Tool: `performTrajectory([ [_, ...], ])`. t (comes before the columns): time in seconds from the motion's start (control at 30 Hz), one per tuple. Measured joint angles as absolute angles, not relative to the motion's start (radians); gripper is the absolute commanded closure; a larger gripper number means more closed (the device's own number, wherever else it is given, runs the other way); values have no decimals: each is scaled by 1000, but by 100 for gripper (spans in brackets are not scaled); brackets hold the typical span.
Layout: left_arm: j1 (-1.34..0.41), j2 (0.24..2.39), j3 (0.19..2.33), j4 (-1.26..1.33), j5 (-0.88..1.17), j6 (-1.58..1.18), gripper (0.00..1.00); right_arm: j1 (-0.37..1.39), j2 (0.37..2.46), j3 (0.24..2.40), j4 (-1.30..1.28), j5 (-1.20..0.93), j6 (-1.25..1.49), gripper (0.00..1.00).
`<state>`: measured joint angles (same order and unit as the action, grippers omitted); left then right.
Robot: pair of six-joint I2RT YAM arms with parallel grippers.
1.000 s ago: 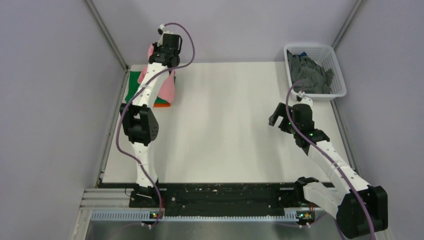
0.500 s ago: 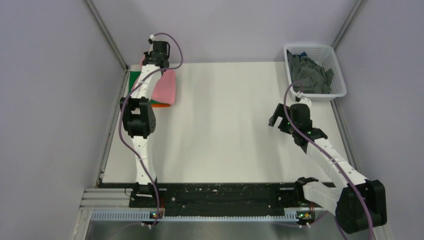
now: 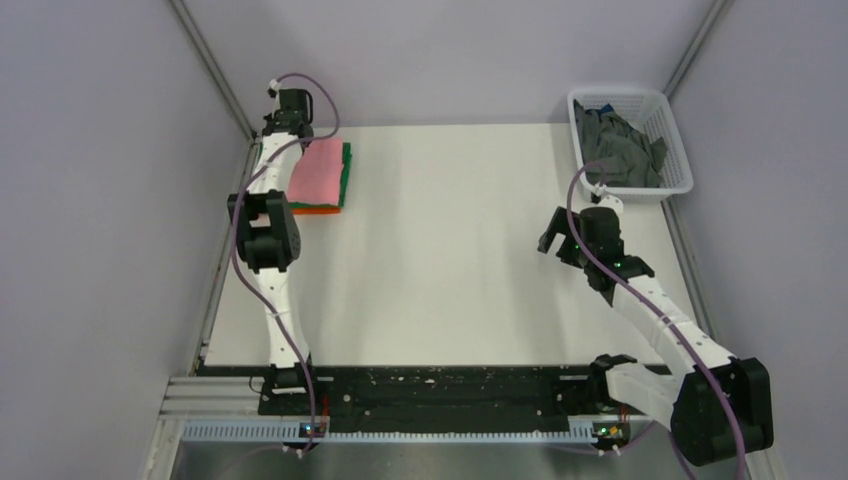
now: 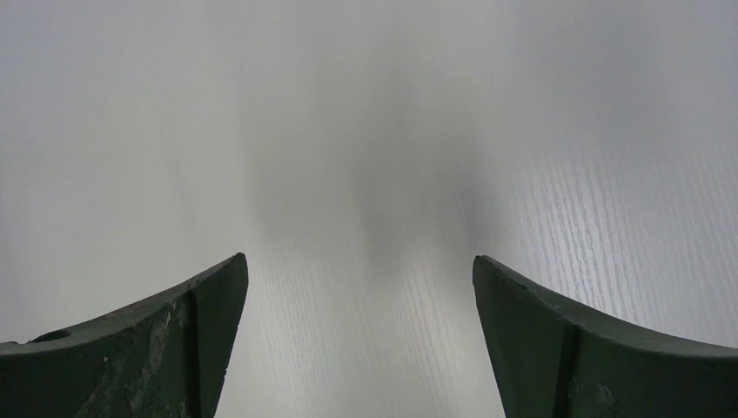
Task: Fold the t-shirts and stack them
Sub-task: Put the neatly folded tshirt into the corner of the board with the left arm, then reset both arms
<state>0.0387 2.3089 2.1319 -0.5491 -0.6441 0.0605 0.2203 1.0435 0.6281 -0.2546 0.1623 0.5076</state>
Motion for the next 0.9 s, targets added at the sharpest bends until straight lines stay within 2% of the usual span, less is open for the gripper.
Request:
performTrajectory([
  [0.2,75,2329,2132,-549,-621,32,100,220,1062,628,-255,164,505,1],
  [0.23,77,2331,2132,-549,-622,30,97,220,1063,628,-255,165,505,1],
  [0.27,77,2333,2132,-548,-622,28,87,220,1063,628,-255,165,505,1],
  [0.3,78,2333,2132,-549,-623,28,74,220,1063,628,-255,165,504,1],
  [0.37,77,2333,2132,-548,-629,23,69,220,1063,628,-255,165,503,1],
  [0.4,76,2333,2134,-547,-633,25,62,220,1063,628,-255,166,501,1],
  [0.43,76,2333,2135,-546,-638,24,48,220,1063,628,-255,167,500,1],
  [0.5,76,2333,2136,-546,-655,19,4,220,1063,628,-255,168,498,1],
  [0.53,77,2333,2137,-546,-661,26,1,220,1063,628,-255,168,498,1],
  [0.73,78,2312,2140,-568,-657,-31,1,220,1061,628,-257,167,498,1],
  [0.9,75,2202,2115,-630,-550,-115,1,220,1022,628,-284,164,498,1],
])
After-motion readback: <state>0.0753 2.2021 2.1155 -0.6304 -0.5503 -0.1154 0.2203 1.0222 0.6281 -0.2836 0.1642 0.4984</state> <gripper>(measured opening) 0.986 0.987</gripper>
